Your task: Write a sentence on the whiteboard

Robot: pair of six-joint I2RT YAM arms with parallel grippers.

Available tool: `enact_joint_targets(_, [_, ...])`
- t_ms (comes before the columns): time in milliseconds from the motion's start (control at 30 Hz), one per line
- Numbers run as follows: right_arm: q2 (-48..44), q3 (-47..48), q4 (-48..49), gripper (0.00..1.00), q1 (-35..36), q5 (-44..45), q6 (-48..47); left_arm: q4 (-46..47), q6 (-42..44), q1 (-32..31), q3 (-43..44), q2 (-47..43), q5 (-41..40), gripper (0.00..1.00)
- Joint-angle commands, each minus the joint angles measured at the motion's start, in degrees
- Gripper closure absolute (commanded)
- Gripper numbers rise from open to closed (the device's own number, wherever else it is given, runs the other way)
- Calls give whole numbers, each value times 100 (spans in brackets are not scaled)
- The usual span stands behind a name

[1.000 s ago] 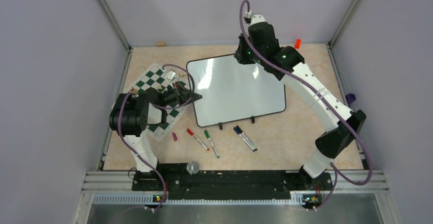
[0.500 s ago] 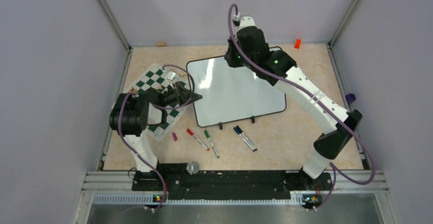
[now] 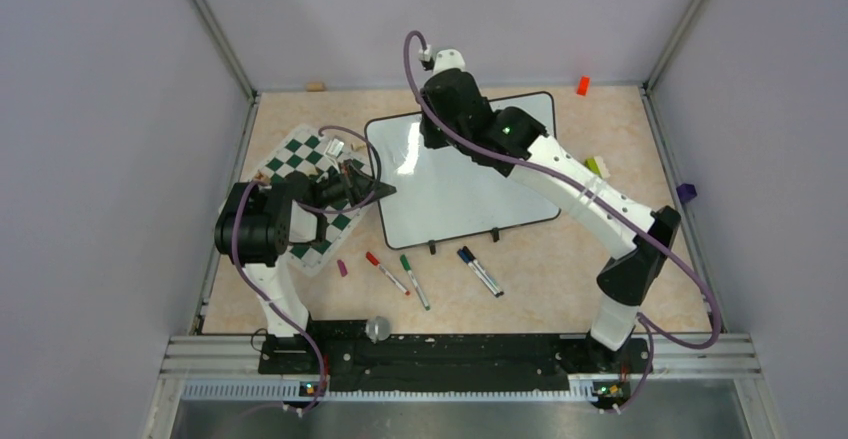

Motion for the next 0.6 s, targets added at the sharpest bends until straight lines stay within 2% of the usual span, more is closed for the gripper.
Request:
enact_joint_targets(0, [-195,227,-242,100,141,476,-136,325,154,-20,132,30,383,100])
enact_joint_targets(233, [-934,-844,38,100,146,1017,68,328,179,-20,155,7,432,100])
enact_joint_targets(400, [-108,311,-1121,100,538,2218,638,330,218,-19,111,-32,404,100])
enact_joint_targets(500, [155,473,-1129,100,1056,3687,622,330,209,-25,126,-22,402,100])
enact_joint_targets(533, [189,438,-1022,100,1180,3960,537,329,201,-20,137,-5,402,100])
enact_joint_targets(567, [228,492,-972,100,1231,3854,389,326,190,-21,152,7,400,100])
